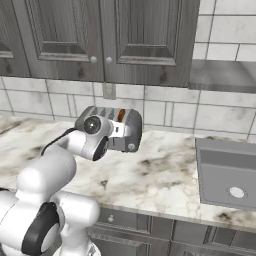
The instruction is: Start the toaster. Once the lever pops up, take the bread to the plate on the dining counter.
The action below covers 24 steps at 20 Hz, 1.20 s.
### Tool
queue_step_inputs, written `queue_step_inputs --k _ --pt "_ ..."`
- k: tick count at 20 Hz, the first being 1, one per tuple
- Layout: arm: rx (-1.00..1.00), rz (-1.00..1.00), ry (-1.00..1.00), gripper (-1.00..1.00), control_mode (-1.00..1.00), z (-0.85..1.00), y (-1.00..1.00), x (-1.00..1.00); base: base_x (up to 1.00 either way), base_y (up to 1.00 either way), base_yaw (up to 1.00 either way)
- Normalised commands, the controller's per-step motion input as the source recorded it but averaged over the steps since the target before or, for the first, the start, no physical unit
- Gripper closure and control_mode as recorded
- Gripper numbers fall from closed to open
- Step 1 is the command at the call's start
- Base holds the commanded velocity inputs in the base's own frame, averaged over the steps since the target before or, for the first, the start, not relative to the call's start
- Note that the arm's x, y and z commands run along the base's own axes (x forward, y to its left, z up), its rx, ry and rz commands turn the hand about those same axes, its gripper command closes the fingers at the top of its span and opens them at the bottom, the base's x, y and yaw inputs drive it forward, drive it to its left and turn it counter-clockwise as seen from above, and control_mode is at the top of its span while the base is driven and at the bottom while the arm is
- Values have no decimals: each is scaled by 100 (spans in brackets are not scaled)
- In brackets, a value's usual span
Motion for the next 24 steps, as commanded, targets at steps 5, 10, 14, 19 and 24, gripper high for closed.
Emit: queue_step_inputs --k 5,10,14,19,24 --pt "0 0 0 -100 -100 -7 -6 15 0 0 0" --pt "0 0 0 -100 -100 -10 -2 17 0 0 0" --pt "0 0 0 -100 -100 -9 -1 19 0 0 0" --pt "0 0 0 -100 -100 -9 -4 16 0 0 0" --pt "0 0 0 -100 -100 -12 -4 9 0 0 0"
